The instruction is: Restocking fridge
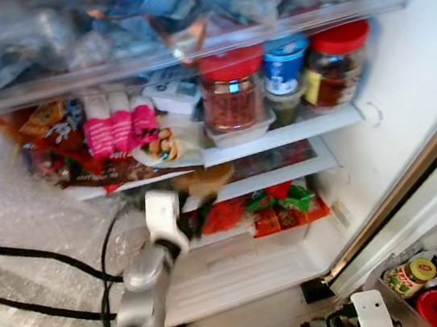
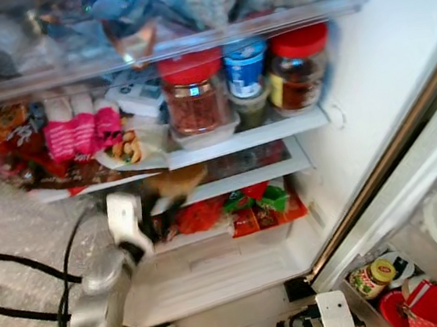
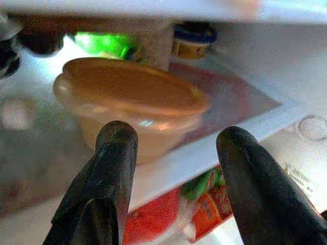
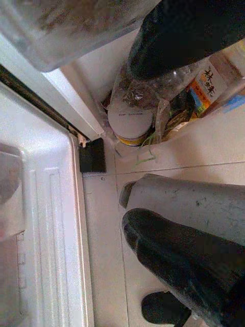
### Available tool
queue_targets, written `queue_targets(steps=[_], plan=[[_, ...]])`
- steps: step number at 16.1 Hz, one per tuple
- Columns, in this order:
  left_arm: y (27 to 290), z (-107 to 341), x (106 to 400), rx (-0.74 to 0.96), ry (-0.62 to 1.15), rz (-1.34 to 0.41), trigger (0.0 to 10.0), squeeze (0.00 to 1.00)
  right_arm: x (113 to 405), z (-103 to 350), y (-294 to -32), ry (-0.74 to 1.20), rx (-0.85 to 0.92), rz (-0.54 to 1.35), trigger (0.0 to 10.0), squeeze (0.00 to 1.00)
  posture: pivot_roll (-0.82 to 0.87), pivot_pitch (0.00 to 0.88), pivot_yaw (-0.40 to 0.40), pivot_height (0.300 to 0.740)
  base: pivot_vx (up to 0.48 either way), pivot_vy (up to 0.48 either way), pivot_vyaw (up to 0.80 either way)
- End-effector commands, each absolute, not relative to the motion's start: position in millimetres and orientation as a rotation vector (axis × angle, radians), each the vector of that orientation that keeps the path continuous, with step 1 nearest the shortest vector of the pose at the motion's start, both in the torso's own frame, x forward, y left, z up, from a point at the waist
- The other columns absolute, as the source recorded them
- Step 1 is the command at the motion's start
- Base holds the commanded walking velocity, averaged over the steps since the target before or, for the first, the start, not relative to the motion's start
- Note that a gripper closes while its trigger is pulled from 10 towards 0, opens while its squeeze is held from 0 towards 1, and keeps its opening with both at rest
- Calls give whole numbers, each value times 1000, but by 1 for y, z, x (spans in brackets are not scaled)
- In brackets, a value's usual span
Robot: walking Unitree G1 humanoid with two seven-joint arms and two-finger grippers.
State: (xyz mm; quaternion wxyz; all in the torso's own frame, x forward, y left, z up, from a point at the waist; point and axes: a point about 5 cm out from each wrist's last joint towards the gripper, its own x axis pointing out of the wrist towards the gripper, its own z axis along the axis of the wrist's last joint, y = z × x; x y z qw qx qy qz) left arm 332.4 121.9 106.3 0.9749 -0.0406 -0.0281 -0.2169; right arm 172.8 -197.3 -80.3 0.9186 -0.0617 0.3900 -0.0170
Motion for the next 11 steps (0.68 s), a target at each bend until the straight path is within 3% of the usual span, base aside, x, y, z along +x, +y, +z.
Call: queue_targets(steps=[1,6,11], plan=[[125,92,333,-61,7,-404,10000,0,116,-106,-192,1039,-118,-16,10000,0,-147,190,28,647,0,0,0],[119,98,348,-52,-15,-422,10000,0,115,-106,-192,1033,-112,-26,10000,0,-156,193,33,647,0,0,0],[123,93,329,-21,-103,-458,10000,0,116,-106,-191,1029,-110,-23,10000,0,-130,199,34,647,0,0,0]])
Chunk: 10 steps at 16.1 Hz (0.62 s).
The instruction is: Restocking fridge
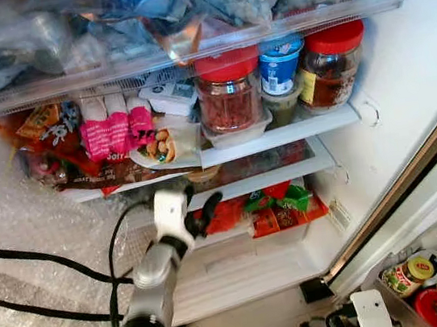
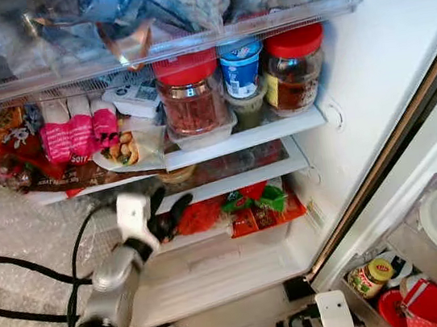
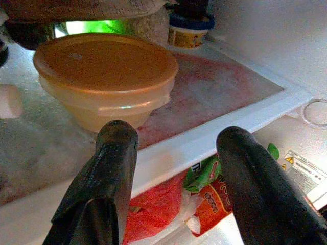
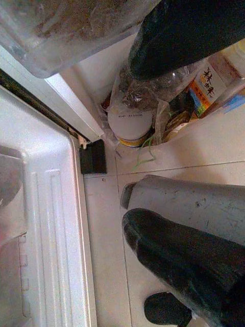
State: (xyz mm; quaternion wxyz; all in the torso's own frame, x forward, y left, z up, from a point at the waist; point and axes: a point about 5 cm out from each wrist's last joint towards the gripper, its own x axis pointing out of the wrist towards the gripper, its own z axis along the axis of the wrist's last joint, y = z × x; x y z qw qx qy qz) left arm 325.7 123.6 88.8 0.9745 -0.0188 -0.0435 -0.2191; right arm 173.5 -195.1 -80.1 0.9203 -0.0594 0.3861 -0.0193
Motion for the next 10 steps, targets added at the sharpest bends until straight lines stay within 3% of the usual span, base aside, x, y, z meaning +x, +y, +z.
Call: queue_targets(steps=[1,6,10], plan=[[123,98,322,-27,-144,-463,10000,0,117,-106,-191,1029,-110,-22,10000,0,-121,196,36,647,0,0,0],[135,86,280,41,-148,-388,10000,0,119,-106,-188,1026,-108,-17,10000,0,-101,193,41,647,0,0,0],[146,81,271,50,-101,-284,10000,0,119,-106,-185,1031,-104,-10,10000,0,-88,183,47,647,-88,0,0]])
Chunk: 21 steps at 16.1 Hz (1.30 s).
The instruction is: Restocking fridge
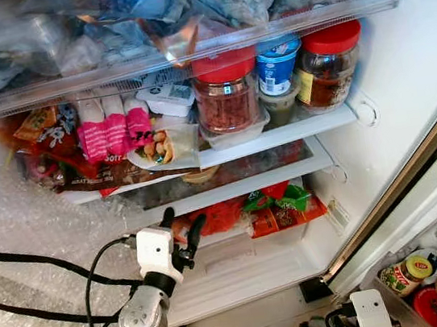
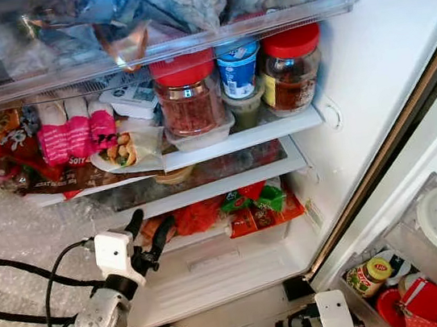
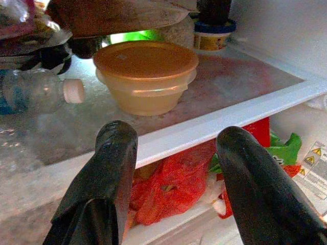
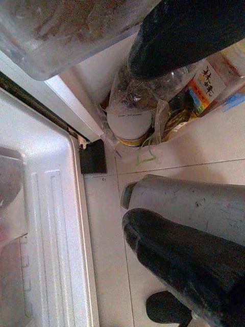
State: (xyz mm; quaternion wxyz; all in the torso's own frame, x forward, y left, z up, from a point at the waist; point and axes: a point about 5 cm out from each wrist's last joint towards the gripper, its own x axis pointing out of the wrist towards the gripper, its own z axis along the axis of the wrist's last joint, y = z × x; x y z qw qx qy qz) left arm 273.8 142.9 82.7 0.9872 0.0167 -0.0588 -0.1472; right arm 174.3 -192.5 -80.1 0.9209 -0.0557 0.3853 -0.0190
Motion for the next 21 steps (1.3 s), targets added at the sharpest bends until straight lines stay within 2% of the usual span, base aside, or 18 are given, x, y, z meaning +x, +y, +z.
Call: queue_targets(steps=[1,9,14,17,18,21], plan=[[145,81,271,51,-99,-291,10000,0,119,-106,-185,1030,-102,-11,10000,0,-88,183,48,647,-360,0,0],[141,78,271,49,-61,-288,10000,0,121,-106,-185,1030,-98,-10,10000,0,-89,150,59,647,-358,0,0],[154,65,274,21,13,-216,10000,0,124,-105,-183,1029,-98,-4,10000,0,-83,129,62,647,-259,0,0],[167,31,269,-17,190,-167,10000,0,126,-105,-181,1026,-96,-1,10000,0,-77,138,60,647,0,0,0],[177,12,265,-21,301,-121,10000,0,126,-105,-181,1026,-95,0,10000,0,-74,142,61,647,0,0,0],[198,-19,249,0,478,-48,10000,0,126,-105,-180,1028,-93,0,10000,0,-65,153,61,647,0,161,0]])
